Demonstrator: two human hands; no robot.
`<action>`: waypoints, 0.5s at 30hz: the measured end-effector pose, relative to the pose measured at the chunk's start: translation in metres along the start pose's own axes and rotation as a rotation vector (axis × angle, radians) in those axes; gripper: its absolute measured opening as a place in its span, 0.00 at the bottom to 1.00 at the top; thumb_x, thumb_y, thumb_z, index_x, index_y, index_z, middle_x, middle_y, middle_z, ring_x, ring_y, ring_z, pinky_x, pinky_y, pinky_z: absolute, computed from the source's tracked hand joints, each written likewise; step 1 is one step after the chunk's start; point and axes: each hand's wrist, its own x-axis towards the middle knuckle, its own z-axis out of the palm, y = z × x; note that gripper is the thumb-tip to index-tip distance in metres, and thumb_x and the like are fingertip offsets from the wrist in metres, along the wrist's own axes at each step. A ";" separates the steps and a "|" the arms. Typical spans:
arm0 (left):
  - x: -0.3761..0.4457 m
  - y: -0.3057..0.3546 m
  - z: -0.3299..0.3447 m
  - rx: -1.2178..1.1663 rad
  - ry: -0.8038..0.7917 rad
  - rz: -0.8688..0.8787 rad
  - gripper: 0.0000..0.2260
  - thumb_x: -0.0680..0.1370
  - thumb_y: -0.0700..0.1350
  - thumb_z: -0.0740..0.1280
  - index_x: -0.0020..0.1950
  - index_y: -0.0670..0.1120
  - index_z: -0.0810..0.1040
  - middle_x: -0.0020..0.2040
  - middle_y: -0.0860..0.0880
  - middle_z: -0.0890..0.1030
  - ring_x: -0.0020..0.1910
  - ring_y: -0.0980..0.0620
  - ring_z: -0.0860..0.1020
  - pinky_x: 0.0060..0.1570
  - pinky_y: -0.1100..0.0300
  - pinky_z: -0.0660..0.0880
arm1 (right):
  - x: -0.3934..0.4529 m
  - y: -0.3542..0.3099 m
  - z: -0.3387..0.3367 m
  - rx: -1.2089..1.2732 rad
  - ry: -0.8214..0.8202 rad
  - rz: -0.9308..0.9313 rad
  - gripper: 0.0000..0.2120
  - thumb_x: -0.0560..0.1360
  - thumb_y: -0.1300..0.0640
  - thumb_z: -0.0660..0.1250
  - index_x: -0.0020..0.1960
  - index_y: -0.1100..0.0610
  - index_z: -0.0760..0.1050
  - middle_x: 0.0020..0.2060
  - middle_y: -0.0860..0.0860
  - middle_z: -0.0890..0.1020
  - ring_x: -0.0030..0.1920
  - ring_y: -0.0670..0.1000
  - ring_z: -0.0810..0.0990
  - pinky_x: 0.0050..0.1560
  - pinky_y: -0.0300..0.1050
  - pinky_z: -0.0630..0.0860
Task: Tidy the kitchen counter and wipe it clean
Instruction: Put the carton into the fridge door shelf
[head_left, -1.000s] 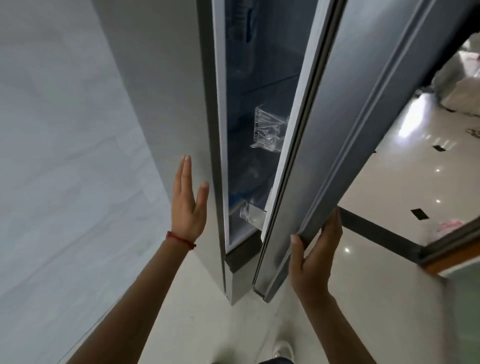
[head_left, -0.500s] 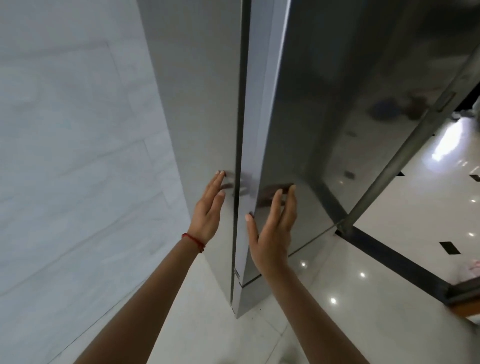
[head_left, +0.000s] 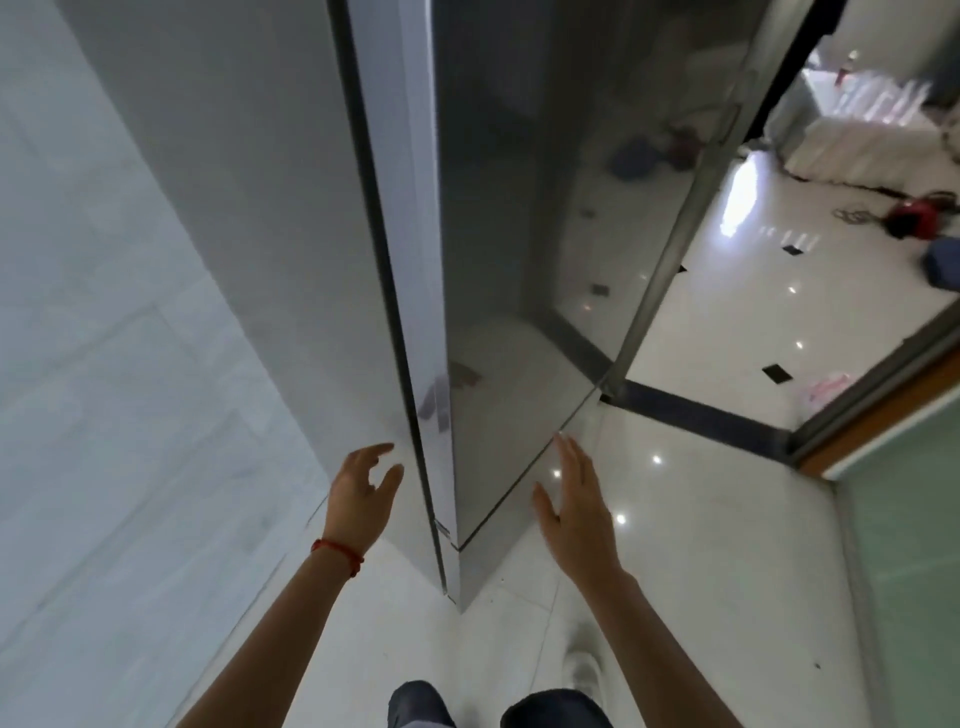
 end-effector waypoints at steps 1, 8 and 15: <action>-0.002 -0.012 0.002 0.049 -0.063 -0.025 0.14 0.77 0.43 0.64 0.62 0.44 0.75 0.63 0.43 0.75 0.63 0.46 0.73 0.58 0.58 0.69 | -0.012 0.007 0.001 -0.003 -0.001 0.062 0.31 0.76 0.40 0.53 0.74 0.56 0.54 0.72 0.57 0.63 0.72 0.55 0.64 0.66 0.43 0.67; -0.026 -0.066 0.025 0.316 -0.508 -0.166 0.13 0.78 0.43 0.62 0.60 0.40 0.77 0.62 0.43 0.78 0.63 0.45 0.74 0.63 0.57 0.67 | -0.131 0.049 -0.009 -0.015 -0.154 0.555 0.27 0.78 0.54 0.59 0.74 0.55 0.54 0.72 0.52 0.63 0.71 0.51 0.65 0.66 0.42 0.65; -0.075 -0.086 0.077 0.464 -0.858 -0.271 0.09 0.78 0.42 0.62 0.45 0.38 0.79 0.47 0.38 0.81 0.48 0.43 0.76 0.44 0.58 0.67 | -0.290 0.075 -0.038 0.140 -0.062 1.142 0.23 0.77 0.56 0.60 0.71 0.54 0.61 0.65 0.58 0.72 0.62 0.56 0.74 0.62 0.48 0.70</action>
